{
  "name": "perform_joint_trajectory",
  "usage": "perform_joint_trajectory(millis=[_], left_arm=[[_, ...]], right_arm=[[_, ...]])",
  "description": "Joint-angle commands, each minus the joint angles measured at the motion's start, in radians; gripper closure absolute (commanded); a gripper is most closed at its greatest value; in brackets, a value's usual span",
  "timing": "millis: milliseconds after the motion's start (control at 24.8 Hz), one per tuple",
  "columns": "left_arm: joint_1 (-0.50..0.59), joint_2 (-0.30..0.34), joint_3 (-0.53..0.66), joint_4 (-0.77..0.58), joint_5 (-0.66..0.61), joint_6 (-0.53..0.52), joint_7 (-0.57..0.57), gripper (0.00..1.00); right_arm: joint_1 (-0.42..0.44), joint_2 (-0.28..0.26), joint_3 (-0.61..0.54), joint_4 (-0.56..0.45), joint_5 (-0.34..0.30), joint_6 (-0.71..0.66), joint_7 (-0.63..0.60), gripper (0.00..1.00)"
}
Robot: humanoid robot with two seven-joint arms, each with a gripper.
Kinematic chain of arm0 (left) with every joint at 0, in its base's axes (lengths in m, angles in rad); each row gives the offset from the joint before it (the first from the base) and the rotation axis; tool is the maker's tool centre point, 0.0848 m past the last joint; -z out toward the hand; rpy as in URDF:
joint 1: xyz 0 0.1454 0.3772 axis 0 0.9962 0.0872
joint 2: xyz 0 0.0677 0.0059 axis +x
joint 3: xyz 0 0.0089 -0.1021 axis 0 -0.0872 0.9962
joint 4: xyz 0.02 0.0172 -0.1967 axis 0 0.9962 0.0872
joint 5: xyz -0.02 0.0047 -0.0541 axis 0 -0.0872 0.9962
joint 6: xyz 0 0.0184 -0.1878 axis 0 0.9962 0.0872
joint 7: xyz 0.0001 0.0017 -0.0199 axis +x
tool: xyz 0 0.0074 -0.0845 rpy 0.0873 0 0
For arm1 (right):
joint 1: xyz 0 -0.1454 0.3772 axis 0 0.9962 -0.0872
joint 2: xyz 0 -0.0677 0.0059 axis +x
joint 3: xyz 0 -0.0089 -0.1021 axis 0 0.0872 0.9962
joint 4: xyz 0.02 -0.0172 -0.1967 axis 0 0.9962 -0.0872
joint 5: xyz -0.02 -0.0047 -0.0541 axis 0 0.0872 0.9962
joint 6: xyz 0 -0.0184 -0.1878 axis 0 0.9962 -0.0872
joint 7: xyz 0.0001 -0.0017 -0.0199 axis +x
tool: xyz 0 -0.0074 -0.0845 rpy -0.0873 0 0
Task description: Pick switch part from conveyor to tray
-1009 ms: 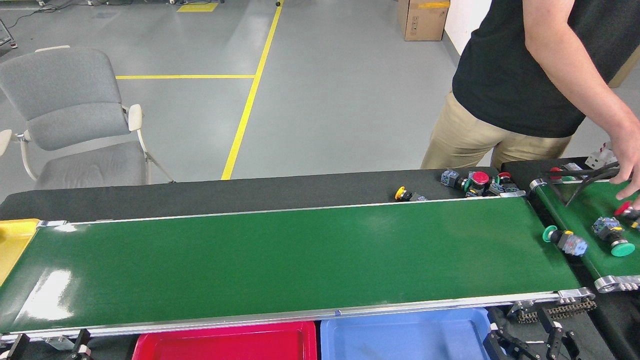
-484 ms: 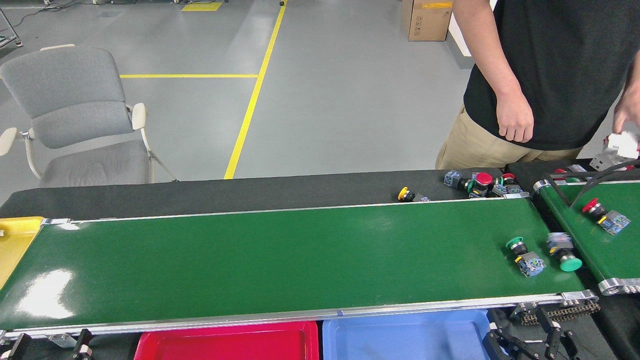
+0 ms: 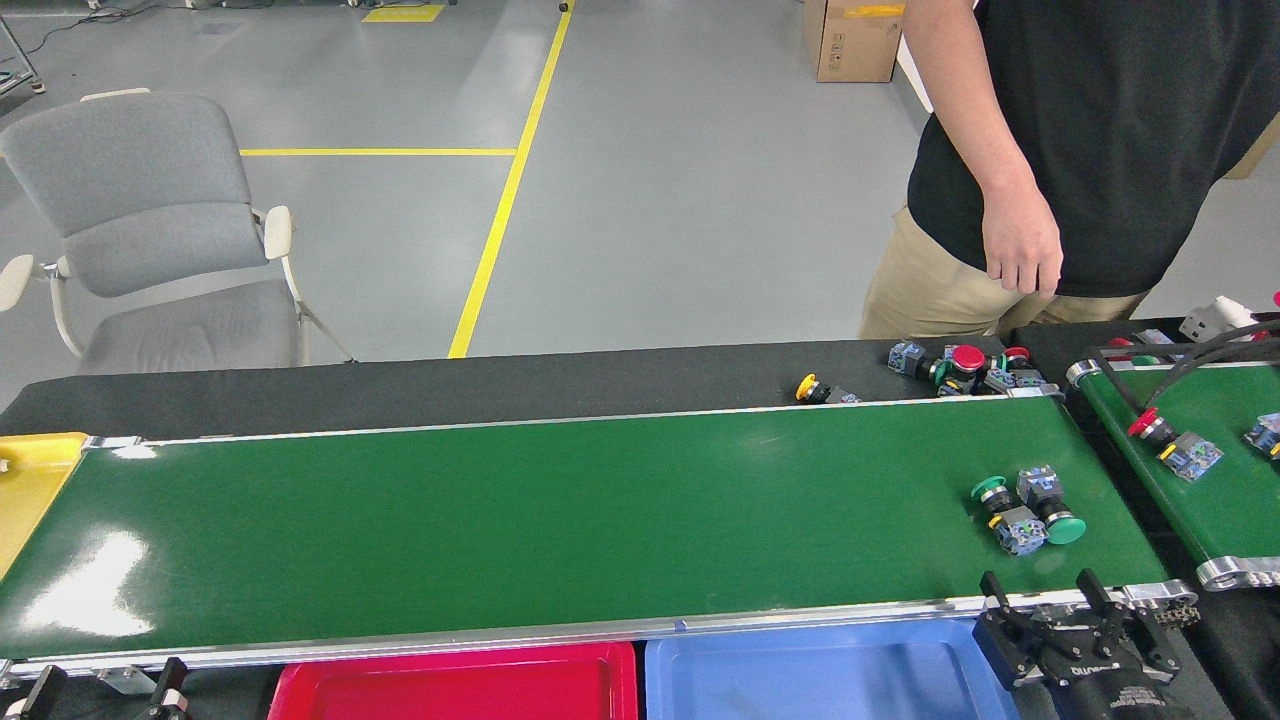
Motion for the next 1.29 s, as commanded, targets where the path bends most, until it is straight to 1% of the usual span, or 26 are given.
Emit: perform_joint_trajectory(millis=[0, 121, 283, 646, 848, 888, 929, 969, 1050, 1090, 1130, 1252], left_arm=[[-0.013, 0.013, 0.003, -0.008, -0.001, -0.002, 0.003, 0.00], [-0.022, 0.016, 0.000, -0.008, -0.001, -0.004, 0.000, 0.00], [-0.031, 0.016, -0.013, -0.008, -0.001, -0.004, 0.000, 0.00], [-0.049, 0.019, -0.022, -0.008, -0.003, -0.004, -0.003, 0.00], [-0.048, 0.020, -0.020, -0.006, -0.003, -0.004, -0.003, 0.00], [-0.048, 0.020, -0.022, -0.006, -0.003, -0.004, -0.003, 0.00], [-0.049, 0.020, -0.022, -0.006, -0.003, -0.004, -0.003, 0.00], [-0.049, 0.020, -0.022, -0.006, -0.003, -0.004, -0.003, 0.00], [-0.048, 0.020, -0.022, -0.006, -0.003, -0.004, -0.003, 0.00], [-0.046, 0.020, -0.022, -0.006, -0.003, -0.004, -0.003, 0.00], [-0.045, 0.019, -0.022, -0.008, -0.003, -0.004, -0.003, 0.00], [-0.045, 0.019, -0.020, -0.008, -0.001, -0.004, -0.003, 0.00]], right_arm=[[-0.027, -0.012, 0.003, 0.002, 0.002, -0.004, 0.024, 0.01], [-0.056, -0.014, 0.053, 0.031, 0.003, -0.003, 0.026, 0.01], [-0.064, -0.011, 0.065, 0.062, 0.002, -0.003, 0.026, 0.01], [-0.156, -0.011, 0.119, 0.149, 0.005, -0.001, 0.026, 0.01], [-0.207, -0.008, 0.184, 0.206, 0.020, 0.002, 0.026, 0.01], [-0.219, 0.000, 0.197, 0.220, 0.023, 0.013, 0.026, 0.10], [-0.227, -0.001, 0.207, 0.231, 0.023, 0.026, 0.026, 0.26], [-0.233, -0.007, 0.226, 0.237, 0.025, 0.028, 0.024, 0.48], [-0.240, -0.018, 0.252, 0.237, 0.025, 0.031, 0.024, 0.76], [-0.243, -0.023, 0.260, 0.237, 0.023, 0.029, 0.024, 0.86], [-0.243, -0.024, 0.260, 0.235, 0.020, 0.026, 0.024, 0.90], [-0.240, -0.024, 0.263, 0.229, 0.015, 0.005, 0.020, 0.94]])
